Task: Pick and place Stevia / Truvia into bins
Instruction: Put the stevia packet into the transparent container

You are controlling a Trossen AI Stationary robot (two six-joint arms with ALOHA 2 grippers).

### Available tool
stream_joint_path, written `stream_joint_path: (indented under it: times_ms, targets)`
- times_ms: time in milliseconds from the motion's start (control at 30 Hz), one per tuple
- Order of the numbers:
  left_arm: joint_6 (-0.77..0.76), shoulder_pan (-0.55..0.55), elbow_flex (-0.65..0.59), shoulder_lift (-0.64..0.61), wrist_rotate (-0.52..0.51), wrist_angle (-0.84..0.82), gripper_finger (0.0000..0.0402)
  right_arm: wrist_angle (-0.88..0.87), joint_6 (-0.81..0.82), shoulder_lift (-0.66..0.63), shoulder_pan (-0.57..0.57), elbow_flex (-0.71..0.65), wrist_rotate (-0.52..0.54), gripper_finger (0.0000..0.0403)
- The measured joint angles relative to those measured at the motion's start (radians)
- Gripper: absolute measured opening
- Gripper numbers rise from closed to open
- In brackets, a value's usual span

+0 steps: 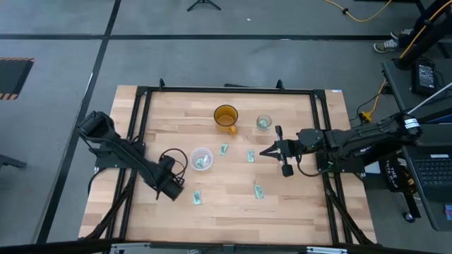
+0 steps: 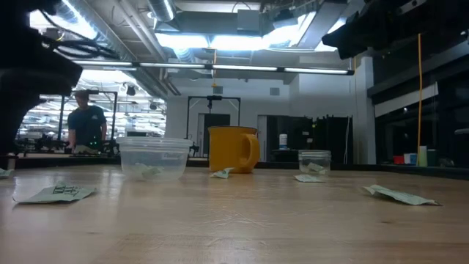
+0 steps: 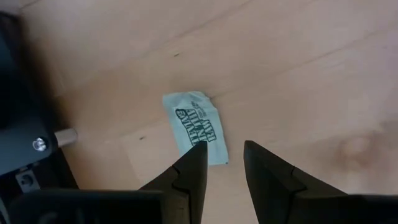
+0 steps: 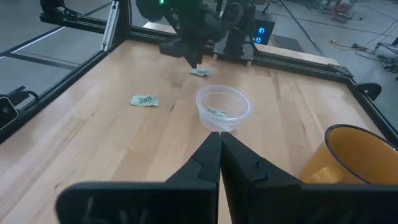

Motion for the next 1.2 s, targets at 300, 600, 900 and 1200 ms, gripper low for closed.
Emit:
stream_joint_path:
  times_ms: [300,600,900,1200]
  targets:
    - [-0.011,0.001,0.000,0.108,0.054,0.031,0.0100,0.001,0.000,0.000,0.000,0.000,0.000,0.0016]
    - [-0.010,0.001,0.003,0.143,0.058,0.056,0.0099,0.000,0.000,0.000,0.000,0.000,0.000,0.0016]
    - [-0.012,-0.007,0.002,0.146,0.059,0.066,0.0056,0.000,0.004,0.000,0.000,0.000,0.000,0.0016]
    - [-0.045,-0.064,0.000,0.147,0.027,0.070,0.0003,0.000,0.032,0.000,0.000,0.000,0.000,0.0016]
